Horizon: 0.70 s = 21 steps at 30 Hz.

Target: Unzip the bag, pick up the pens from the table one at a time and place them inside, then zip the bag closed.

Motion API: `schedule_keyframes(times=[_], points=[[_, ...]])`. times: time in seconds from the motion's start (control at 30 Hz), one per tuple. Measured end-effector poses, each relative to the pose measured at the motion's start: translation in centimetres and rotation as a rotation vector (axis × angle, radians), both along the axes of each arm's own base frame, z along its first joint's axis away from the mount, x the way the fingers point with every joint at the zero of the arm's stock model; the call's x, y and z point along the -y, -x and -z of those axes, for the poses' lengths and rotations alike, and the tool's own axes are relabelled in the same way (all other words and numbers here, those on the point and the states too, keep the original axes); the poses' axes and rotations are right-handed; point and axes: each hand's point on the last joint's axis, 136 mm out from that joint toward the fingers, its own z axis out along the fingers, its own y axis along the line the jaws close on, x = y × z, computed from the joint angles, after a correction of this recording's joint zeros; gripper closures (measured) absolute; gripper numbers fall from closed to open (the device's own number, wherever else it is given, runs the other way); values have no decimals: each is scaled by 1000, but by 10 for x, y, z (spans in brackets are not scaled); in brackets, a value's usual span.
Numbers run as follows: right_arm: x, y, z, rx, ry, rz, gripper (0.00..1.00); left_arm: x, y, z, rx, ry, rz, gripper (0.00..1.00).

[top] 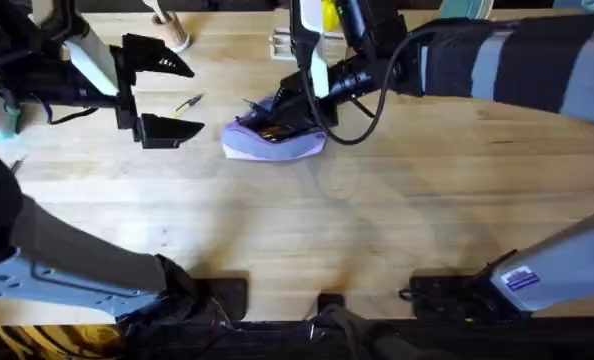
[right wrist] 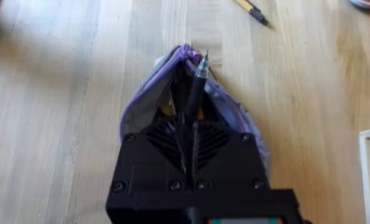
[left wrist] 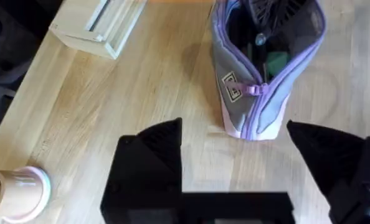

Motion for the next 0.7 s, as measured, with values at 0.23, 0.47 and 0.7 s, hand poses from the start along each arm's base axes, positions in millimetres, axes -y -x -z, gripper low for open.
schedule_keyframes(times=[0.23, 0.47, 0.7], points=[[11, 12, 19, -27, 81, -32, 971, 0, 0, 0, 1, 0, 0, 8], [15, 8, 29, 19, 141, -37, 971, -1, -1, 0, 8, -4, 0, 8], [5, 12, 44, 27, 171, -63, 971, -1, -1, 0, 8, -4, 0, 8]])
